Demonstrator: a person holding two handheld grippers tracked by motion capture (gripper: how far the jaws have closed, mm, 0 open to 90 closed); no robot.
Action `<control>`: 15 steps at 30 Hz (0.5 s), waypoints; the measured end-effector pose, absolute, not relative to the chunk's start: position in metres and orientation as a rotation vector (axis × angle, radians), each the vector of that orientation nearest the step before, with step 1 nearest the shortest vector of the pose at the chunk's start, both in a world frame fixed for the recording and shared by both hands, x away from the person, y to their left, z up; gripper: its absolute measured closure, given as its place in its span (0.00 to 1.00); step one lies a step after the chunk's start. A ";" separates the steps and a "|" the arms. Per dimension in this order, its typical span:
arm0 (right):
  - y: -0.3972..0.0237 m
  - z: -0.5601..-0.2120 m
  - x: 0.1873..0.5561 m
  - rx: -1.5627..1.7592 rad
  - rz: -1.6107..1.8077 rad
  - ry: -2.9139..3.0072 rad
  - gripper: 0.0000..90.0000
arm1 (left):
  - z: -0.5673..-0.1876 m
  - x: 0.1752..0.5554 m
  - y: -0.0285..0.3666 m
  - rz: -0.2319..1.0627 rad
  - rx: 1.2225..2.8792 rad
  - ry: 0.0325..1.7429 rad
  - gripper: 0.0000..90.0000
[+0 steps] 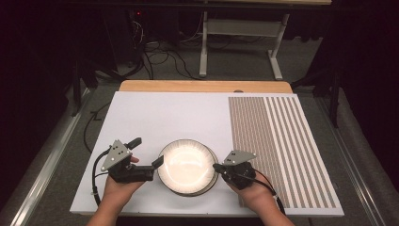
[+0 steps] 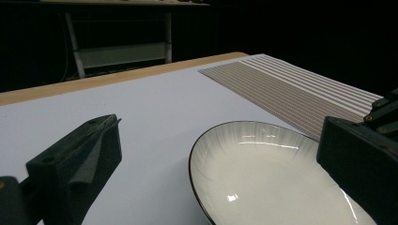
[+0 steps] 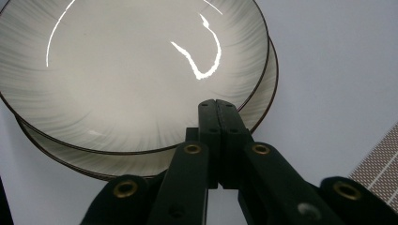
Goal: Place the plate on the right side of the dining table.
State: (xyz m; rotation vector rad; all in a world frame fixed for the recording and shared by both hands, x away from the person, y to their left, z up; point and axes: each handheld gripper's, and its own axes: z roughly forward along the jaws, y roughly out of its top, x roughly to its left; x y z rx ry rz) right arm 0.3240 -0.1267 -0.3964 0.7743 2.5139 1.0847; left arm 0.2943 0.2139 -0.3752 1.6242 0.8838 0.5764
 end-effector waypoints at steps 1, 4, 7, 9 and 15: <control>-0.125 -0.397 0.324 0.773 1.085 2.513 1.00 | -0.375 0.294 0.214 0.576 1.621 0.885 0.01; -0.121 -0.397 0.324 0.763 1.080 2.524 1.00 | -0.375 0.294 0.214 0.576 1.620 0.885 0.01; -0.117 -0.398 0.324 0.756 1.090 2.523 1.00 | -0.375 0.294 0.215 0.577 1.617 0.885 0.01; -0.114 -0.399 0.323 0.748 1.077 2.532 1.00 | -0.375 0.294 0.216 0.576 1.617 0.887 0.01; -0.112 -0.399 0.323 0.745 1.087 2.518 1.00 | -0.375 0.294 0.216 0.575 1.616 0.889 0.01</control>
